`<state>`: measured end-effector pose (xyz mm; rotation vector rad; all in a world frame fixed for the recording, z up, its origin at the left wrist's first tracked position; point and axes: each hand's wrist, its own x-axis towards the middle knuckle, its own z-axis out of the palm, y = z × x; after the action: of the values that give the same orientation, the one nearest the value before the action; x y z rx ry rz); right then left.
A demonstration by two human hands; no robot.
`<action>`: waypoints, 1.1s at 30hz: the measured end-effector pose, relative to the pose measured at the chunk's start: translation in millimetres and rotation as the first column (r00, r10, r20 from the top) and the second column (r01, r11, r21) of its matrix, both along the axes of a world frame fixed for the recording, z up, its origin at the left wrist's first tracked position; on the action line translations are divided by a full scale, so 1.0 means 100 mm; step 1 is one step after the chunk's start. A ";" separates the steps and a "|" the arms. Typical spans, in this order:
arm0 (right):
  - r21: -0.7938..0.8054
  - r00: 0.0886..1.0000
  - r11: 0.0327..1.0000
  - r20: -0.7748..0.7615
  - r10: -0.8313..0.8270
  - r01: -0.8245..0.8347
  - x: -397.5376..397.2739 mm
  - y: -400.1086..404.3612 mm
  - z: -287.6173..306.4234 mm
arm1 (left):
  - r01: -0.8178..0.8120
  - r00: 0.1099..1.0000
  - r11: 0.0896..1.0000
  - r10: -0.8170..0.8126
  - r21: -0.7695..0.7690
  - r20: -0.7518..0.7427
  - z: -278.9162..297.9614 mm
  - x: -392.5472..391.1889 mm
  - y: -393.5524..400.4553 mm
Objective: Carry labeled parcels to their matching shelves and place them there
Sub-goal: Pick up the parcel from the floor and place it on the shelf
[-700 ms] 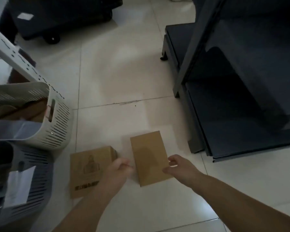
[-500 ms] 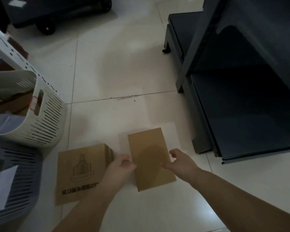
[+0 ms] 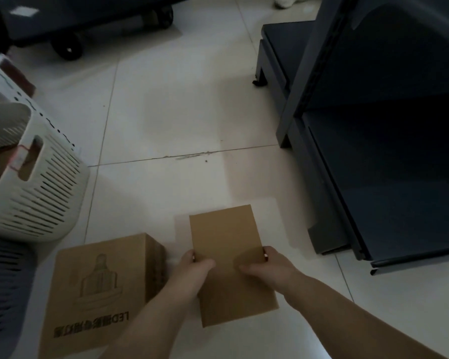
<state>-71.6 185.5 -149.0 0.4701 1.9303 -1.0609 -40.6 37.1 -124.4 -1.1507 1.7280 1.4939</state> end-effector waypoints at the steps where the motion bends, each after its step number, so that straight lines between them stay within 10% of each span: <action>1: -0.020 0.999 0.999 -0.005 -0.033 0.033 0.02 -0.01 0.00 | -0.019 1.000 1.000 0.019 -0.002 -0.017 0.00 0.00 0.02; 14: -0.190 0.951 0.946 -0.117 -0.286 0.262 0.05 -0.12 1.28 | 0.009 0.953 0.999 -0.021 -0.040 -0.302 1.43 -0.04 -0.05; 33: -0.398 0.914 0.907 -0.301 -0.272 0.139 -0.28 -0.38 5.35 | 0.014 0.821 0.995 -0.068 -0.100 -0.567 5.49 -0.07 -0.42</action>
<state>-99.8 147.9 386.0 0.2912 1.9435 -1.7092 -47.2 -4.9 424.3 -0.7296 2.2144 1.8790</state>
